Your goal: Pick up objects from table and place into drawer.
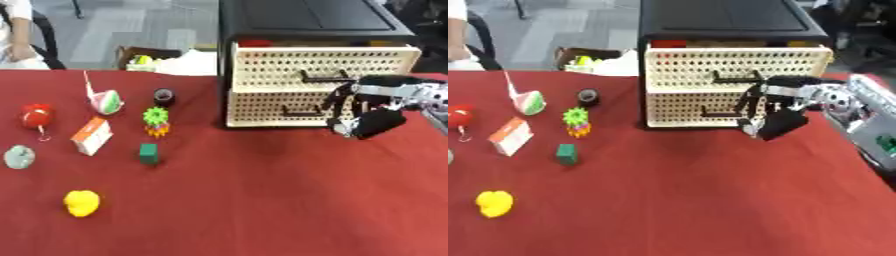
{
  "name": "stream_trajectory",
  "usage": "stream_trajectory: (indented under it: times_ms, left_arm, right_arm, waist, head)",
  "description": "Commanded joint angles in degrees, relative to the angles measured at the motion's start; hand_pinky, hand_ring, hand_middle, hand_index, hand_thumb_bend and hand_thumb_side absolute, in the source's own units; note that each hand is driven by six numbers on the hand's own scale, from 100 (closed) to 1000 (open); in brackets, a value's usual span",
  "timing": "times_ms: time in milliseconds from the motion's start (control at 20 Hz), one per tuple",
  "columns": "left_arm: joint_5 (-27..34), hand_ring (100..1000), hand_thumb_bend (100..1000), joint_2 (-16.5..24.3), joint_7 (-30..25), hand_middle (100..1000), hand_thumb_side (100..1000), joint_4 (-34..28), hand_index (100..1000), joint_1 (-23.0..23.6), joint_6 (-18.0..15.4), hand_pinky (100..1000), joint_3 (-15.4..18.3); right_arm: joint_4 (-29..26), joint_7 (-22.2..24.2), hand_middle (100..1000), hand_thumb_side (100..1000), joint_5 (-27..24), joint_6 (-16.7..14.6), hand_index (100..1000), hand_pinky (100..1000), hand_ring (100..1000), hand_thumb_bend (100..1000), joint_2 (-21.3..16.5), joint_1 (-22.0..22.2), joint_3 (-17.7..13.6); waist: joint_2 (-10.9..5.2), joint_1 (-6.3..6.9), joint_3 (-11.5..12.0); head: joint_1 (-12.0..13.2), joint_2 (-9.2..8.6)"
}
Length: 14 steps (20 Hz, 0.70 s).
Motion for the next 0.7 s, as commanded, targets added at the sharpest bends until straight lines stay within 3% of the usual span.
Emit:
stream_trajectory:
  times_ms: [50,650,700]
  left_arm:
    - [0.16,556,100,0.42,-0.16,588,866,-1.04,769,-0.73,-0.15,394,0.38]
    - [0.19,557,100,0.36,-0.43,584,866,-1.04,769,-0.79,-0.20,394,0.28]
    - [0.19,557,100,0.36,-0.44,584,868,-1.04,769,-0.79,-0.20,395,0.28]
  right_arm:
    - [-0.47,0.10,658,441,0.55,-0.10,844,236,446,100,-1.79,-1.46,-0.55]
    - [8.87,-0.09,652,441,3.93,-1.67,839,230,442,100,1.45,-6.62,0.37]
    - [9.32,-0.06,652,401,4.24,-1.87,839,230,442,100,1.58,-6.71,0.43]
  waist:
    - [-1.08,-0.08,-0.01]
    - [-0.96,-0.35,0.43]
    - [-0.94,-0.37,0.44]
  head:
    - [-0.09,-0.40]
    - [-0.74,-1.31]
    - [-0.71,-1.35]
